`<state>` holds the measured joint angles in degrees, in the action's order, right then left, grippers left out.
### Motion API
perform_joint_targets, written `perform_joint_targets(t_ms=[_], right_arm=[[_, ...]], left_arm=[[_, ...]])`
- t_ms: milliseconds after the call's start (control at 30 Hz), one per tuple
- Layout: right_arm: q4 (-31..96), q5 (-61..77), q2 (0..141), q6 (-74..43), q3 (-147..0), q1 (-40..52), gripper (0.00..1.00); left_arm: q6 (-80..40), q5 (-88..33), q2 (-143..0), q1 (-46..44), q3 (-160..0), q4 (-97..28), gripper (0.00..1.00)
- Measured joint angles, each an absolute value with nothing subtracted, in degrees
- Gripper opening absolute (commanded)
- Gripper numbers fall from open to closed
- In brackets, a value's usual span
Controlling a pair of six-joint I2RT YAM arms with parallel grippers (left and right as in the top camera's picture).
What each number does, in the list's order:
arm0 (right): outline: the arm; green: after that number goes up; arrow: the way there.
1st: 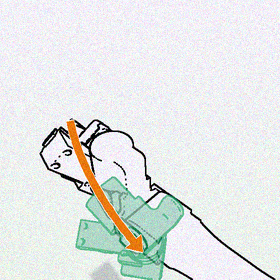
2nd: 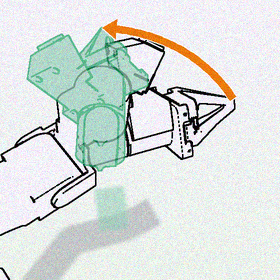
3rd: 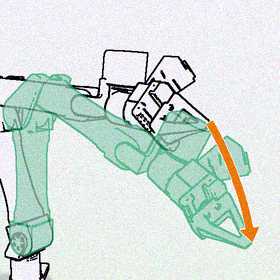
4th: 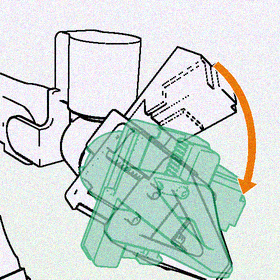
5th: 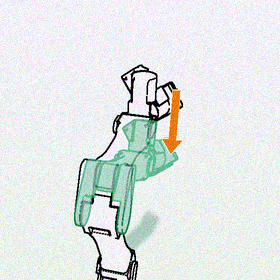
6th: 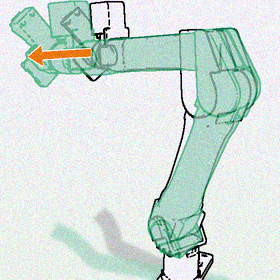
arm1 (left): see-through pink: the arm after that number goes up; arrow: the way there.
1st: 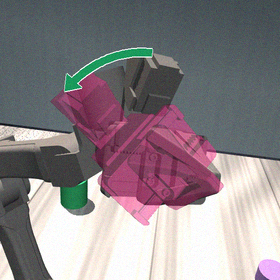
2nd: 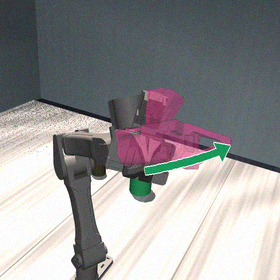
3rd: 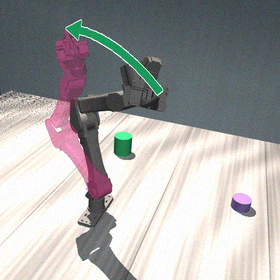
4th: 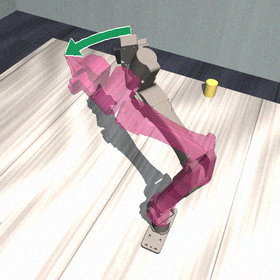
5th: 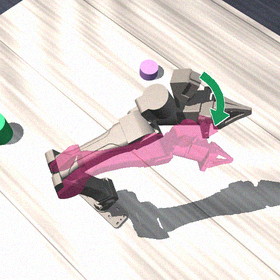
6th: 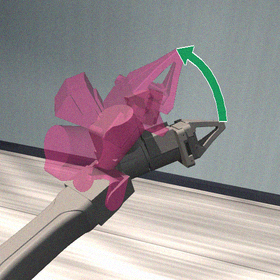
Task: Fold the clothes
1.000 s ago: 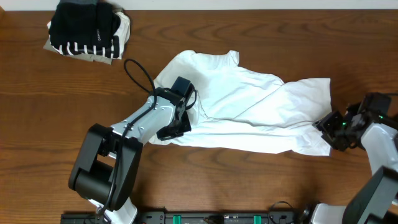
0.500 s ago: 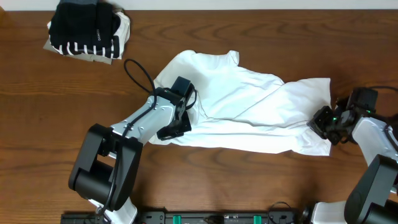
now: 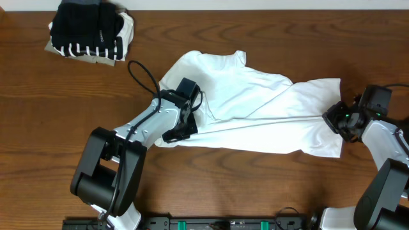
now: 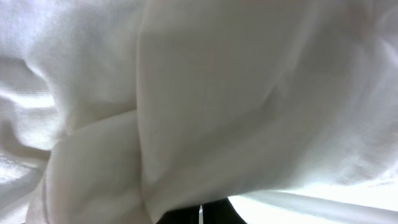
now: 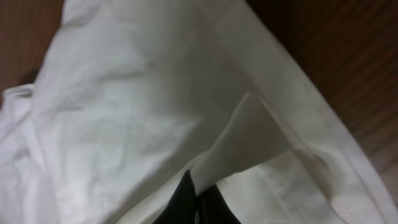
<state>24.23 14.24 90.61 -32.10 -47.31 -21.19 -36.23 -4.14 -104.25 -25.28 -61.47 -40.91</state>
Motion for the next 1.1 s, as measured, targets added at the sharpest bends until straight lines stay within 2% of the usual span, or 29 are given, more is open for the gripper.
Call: perform_joint_targets(t_ms=[67, 167, 233, 467, 567, 633, 867, 1100], right_arm=[[24.8, 13.6, 90.6, -31.9, -47.4, -21.3, 0.09], [28.1, 12.6, 90.6, -31.4, -48.5, -21.9, 0.13], [30.8, 11.7, 90.6, -31.2, -49.9, -22.1, 0.21], [50.3, 7.9, 87.1, -29.4, -59.6, -22.1, 0.48], [56.0, 7.4, 84.2, -28.4, -61.4, -22.1, 0.45], [57.9, 7.2, 83.3, -27.9, -61.1, -22.0, 0.40], [50.1, 9.1, 83.4, -27.2, -50.4, -21.9, 0.11], [43.6, 12.5, 83.6, -27.2, -44.4, -21.8, 0.09]], left_arm=[[-36.2, -4.2, -104.2, -25.2, -61.5, -40.3, 0.06], [-36.2, -4.1, -104.2, -25.1, -61.5, -40.2, 0.06], [-36.2, -4.1, -104.0, -25.1, -61.7, -40.3, 0.06], [-36.2, -2.7, -96.4, -25.1, -64.2, -39.4, 0.06], [-36.1, -2.6, -91.5, -24.9, -65.2, -37.4, 0.06], [-36.2, -3.4, -89.9, -24.9, -65.7, -36.0, 0.06], [-36.2, -8.5, -92.9, -25.7, -66.0, -34.3, 0.06], [-36.2, -12.1, -99.5, -25.9, -65.9, -31.1, 0.06]])
